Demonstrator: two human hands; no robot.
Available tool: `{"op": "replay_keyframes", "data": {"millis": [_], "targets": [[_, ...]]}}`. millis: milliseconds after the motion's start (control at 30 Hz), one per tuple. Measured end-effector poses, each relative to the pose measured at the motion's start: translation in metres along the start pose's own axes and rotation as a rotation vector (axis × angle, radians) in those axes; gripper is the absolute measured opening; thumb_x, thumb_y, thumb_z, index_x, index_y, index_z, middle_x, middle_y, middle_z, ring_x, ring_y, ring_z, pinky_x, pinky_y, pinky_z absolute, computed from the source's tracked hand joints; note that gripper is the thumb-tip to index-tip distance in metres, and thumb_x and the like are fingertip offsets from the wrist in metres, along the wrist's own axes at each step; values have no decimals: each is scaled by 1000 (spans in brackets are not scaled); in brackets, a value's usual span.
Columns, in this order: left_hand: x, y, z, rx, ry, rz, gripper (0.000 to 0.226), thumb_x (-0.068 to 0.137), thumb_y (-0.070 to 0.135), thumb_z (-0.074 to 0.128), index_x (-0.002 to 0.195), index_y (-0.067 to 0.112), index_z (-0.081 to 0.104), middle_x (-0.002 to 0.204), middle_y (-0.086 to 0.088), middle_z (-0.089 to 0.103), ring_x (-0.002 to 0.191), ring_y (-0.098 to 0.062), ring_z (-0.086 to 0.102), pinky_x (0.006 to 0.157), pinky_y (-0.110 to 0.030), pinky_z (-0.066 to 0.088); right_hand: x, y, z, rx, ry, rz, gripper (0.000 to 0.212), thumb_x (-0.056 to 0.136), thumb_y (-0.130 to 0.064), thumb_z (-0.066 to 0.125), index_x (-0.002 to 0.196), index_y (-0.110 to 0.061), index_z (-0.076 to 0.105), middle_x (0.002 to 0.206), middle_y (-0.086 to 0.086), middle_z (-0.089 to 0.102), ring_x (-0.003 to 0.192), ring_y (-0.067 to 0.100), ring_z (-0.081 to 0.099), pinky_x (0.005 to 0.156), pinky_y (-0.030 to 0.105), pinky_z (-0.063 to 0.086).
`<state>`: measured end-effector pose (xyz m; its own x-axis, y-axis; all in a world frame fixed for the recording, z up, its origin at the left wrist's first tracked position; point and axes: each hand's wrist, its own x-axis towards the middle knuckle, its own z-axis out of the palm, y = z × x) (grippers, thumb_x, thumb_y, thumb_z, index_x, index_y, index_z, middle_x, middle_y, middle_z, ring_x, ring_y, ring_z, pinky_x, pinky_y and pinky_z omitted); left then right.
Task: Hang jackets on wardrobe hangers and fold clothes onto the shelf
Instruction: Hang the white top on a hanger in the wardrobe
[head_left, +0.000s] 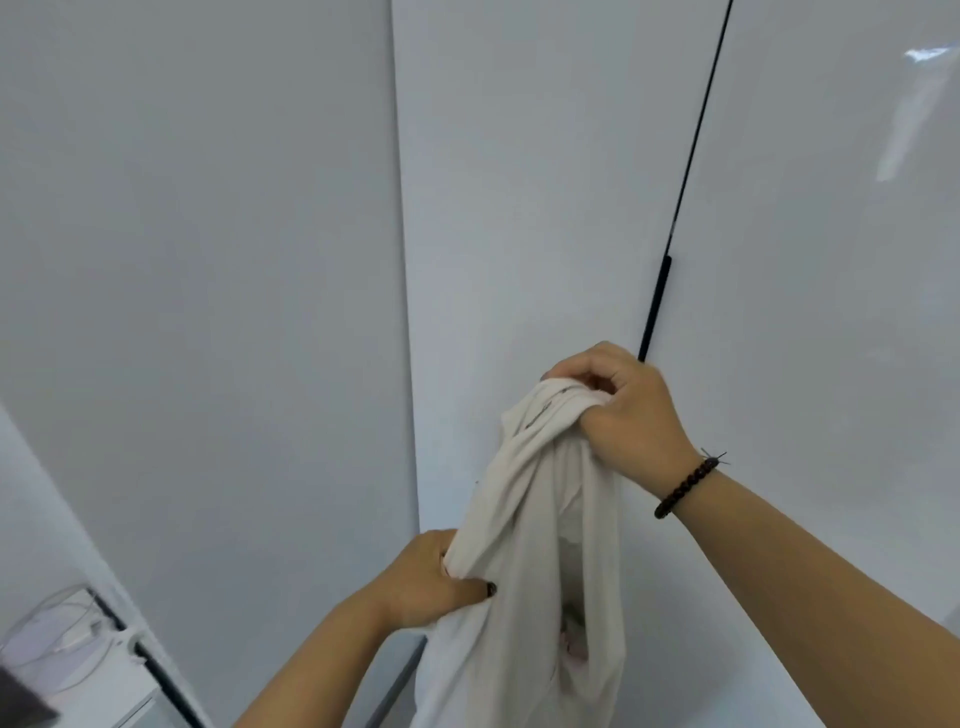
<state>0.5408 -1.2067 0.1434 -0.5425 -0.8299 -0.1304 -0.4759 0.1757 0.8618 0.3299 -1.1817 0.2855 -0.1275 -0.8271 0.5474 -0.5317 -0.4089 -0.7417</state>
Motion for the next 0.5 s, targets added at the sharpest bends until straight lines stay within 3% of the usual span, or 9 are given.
{"op": "replay_keyframes", "data": {"millis": [100, 167, 233, 300, 367, 433, 500], "targets": [[32, -8, 18, -102, 37, -27, 55, 72, 55, 75, 104, 12, 64, 100, -9, 69, 91, -23, 66, 82, -34, 51, 12, 13, -18, 92, 207, 117, 40, 75, 14, 55, 71, -23, 70, 91, 5, 66, 85, 22, 58, 72, 21, 47], [55, -2, 25, -212, 119, -33, 65, 70, 59, 70, 109, 8, 60, 107, -15, 65, 98, -29, 64, 87, -41, 51, 15, 21, -26, 104, 251, 176, 38, 77, 14, 53, 71, -19, 69, 91, 6, 67, 82, 16, 60, 70, 17, 48], [73, 20, 24, -301, 189, 2, 43, 81, 51, 66, 110, 19, 59, 108, -7, 66, 103, -25, 63, 92, -43, 50, 19, 29, -31, 112, 266, 239, 35, 78, 14, 50, 73, -15, 69, 85, -1, 69, 77, 6, 60, 67, 13, 48], [91, 42, 18, -356, 232, 49, 25, 87, 41, 67, 105, 27, 57, 105, 0, 66, 99, -20, 64, 87, -38, 53, 25, 36, -32, 129, 282, 292, 29, 79, 12, 52, 75, -11, 69, 81, -4, 69, 76, 4, 61, 68, 14, 49], [105, 68, 5, -437, 132, 165, 39, 77, 33, 79, 108, 33, 55, 102, 10, 69, 93, -9, 66, 78, -29, 58, 32, 38, -29, 154, 274, 329, 20, 81, 7, 58, 79, -9, 69, 81, -3, 70, 77, 5, 62, 70, 17, 51], [120, 88, -3, -382, -81, 279, 63, 65, 24, 89, 115, 37, 54, 105, 19, 69, 96, 1, 66, 78, -21, 56, 42, 39, -18, 184, 219, 329, 19, 84, 4, 59, 81, -11, 70, 81, -6, 70, 78, 4, 63, 70, 17, 51], [138, 95, -1, -213, -170, 352, 54, 63, 30, 90, 107, 33, 60, 96, 21, 70, 90, 3, 66, 74, -14, 52, 53, 42, -1, 137, 157, 305, 23, 83, 6, 59, 80, -14, 71, 82, -8, 70, 80, 4, 64, 68, 18, 52]]}}
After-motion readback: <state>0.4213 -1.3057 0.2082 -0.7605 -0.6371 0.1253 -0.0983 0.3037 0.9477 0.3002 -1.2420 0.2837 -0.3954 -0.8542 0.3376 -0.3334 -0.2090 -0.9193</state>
